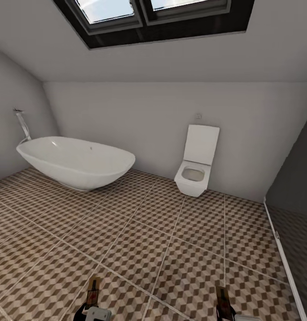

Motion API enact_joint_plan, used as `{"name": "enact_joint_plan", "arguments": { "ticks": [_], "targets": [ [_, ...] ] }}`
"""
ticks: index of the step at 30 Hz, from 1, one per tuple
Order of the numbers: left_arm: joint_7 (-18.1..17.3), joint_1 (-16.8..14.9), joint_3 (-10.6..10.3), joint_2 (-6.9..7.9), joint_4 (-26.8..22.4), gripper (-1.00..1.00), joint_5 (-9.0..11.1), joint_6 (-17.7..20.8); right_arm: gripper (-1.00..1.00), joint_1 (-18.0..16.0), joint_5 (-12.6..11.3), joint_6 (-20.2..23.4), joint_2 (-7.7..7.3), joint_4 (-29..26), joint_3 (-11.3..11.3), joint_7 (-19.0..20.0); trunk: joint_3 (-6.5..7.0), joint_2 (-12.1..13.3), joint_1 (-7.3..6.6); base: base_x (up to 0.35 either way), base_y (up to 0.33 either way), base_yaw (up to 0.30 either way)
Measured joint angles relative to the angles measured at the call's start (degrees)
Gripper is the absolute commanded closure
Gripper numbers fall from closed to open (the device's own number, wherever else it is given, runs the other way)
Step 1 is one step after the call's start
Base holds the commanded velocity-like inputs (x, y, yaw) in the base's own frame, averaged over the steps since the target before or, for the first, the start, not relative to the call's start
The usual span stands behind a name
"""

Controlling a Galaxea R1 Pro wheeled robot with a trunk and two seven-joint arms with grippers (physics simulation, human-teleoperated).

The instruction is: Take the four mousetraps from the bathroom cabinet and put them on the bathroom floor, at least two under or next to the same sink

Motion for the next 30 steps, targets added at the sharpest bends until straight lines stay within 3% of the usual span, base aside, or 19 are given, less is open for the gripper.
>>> {"name": "enact_joint_plan", "arguments": {
  "ticks": [30],
  "targets": [
    [0.00,0.03,0.00,0.00,0.00,1.00,0.03,0.01,1.00,0.04,0.00,-0.07,0.00,-0.18,0.00,-0.03,0.00,0.00,0.00,0.000,0.000,0.120]
  ]
}}
